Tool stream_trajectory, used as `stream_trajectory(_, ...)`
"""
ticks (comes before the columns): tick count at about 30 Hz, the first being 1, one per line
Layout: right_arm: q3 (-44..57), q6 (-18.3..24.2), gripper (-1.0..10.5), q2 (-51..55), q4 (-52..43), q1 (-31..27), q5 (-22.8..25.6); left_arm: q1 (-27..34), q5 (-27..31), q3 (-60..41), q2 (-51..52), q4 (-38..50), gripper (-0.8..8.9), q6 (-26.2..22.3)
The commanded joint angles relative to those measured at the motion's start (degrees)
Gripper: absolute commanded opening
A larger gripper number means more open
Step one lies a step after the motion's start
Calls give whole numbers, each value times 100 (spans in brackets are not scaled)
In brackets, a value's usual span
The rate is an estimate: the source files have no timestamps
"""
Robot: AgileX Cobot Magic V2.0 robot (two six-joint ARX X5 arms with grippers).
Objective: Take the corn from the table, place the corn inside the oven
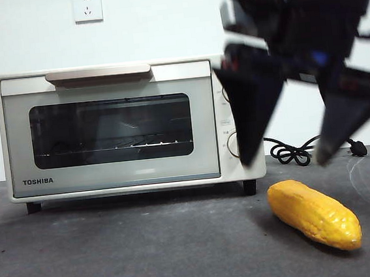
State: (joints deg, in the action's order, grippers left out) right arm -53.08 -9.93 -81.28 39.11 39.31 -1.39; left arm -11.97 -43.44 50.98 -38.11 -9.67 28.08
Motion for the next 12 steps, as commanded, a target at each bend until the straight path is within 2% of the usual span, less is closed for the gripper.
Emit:
stream_trajectory(1,293,-175,532,-66,-286,7,13,-9,-2,13,35,4,-4,-155)
stream_trajectory(5,562,-214,523,-68,-568,7,-7,-9,20,13,17,4,-4,-157)
stream_trajectory(9,710,-251,430,-76,-713,4,-2,-9,20,13,4,-15,-4,-157)
stream_trajectory(12,813,-251,431,-76,-874,4,-4,-9,15,13,7,-17,-4,-157)
